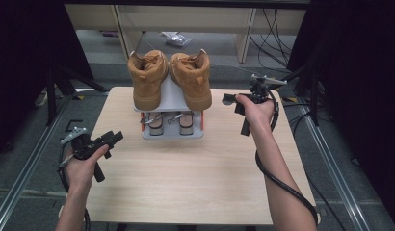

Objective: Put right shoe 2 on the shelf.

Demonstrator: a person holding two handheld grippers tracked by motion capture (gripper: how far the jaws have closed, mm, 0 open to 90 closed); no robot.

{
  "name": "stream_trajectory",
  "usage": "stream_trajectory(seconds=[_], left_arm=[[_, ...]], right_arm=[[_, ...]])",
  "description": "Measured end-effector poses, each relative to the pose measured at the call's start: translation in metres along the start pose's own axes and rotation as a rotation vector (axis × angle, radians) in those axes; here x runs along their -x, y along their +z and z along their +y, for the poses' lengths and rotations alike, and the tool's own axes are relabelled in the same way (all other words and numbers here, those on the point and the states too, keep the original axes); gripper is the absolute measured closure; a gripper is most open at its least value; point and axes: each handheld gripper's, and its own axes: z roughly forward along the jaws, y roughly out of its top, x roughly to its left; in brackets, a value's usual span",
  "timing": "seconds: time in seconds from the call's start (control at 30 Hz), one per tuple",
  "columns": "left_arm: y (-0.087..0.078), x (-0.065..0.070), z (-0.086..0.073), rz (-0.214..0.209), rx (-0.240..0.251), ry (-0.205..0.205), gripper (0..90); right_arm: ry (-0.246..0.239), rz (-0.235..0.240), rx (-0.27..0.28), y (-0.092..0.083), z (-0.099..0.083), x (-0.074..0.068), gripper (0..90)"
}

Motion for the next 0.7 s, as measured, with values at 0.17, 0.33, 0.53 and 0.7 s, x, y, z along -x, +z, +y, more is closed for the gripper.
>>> stream_trajectory(seconds=[0.17,0.33,0.53,0.7], left_arm=[[0.0,0.0,0.0,-0.002,-0.001,0.001,48.5],[-0.001,0.001,0.001,-0.002,0.005,-0.001,48.5],[-0.001,-0.001,0.0,0.001,0.003,-0.004,48.5],[0.0,0.002,0.0,-0.004,0.0,0.002,48.5]], right_arm=[[-0.067,0.035,-0.015,0.009,-0.012,-0.008,90.0],[-0.083,0.049,-0.036,0.021,-0.015,-0.019,90.0],[-0.044,0.042,-0.052,0.028,-0.019,-0.025,90.0],[-0.069,0.034,-0.032,0.031,-0.019,-0.026,90.0]])
